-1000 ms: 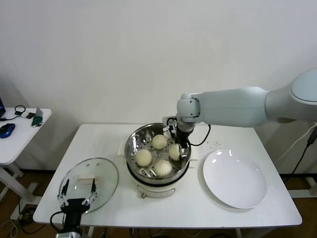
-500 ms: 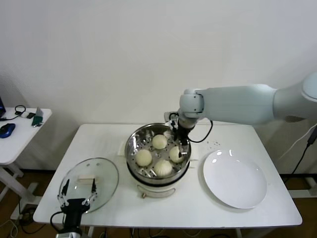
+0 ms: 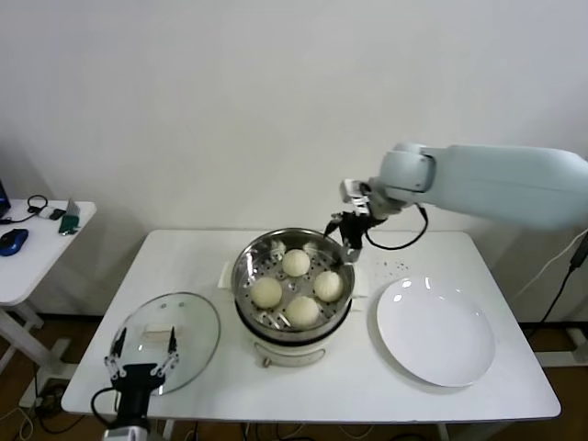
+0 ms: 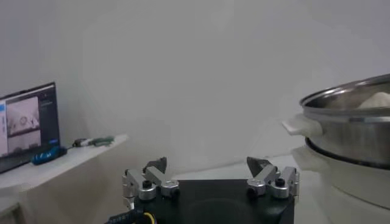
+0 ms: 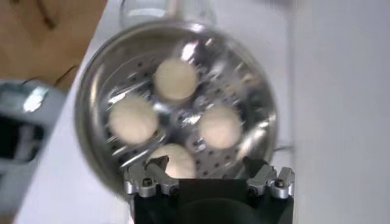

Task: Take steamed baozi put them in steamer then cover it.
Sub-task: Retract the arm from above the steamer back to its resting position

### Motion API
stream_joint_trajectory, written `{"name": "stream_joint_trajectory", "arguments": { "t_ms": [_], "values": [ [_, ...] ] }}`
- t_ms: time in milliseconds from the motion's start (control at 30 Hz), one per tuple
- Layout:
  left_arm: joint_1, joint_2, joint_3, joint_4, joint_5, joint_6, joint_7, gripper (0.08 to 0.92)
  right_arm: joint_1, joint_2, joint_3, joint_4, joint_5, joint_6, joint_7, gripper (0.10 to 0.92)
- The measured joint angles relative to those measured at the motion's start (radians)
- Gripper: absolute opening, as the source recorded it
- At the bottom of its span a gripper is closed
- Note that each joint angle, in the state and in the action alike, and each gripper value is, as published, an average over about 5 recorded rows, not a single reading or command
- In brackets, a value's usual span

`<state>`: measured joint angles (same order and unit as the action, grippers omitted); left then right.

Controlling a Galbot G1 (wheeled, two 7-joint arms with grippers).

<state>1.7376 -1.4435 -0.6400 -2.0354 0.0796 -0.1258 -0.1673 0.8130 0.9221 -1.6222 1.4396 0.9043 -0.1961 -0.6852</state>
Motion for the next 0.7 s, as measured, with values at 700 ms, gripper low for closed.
{"name": "stream_joint_trajectory", "arguments": {
  "t_ms": [700],
  "values": [
    [0.018,-0.012,-0.002,-0.025,0.221,0.035,0.044,0.823,-1.043,-0.316,1.058,0.139,-0.124,0.325,0.585,0.823]
  ]
}}
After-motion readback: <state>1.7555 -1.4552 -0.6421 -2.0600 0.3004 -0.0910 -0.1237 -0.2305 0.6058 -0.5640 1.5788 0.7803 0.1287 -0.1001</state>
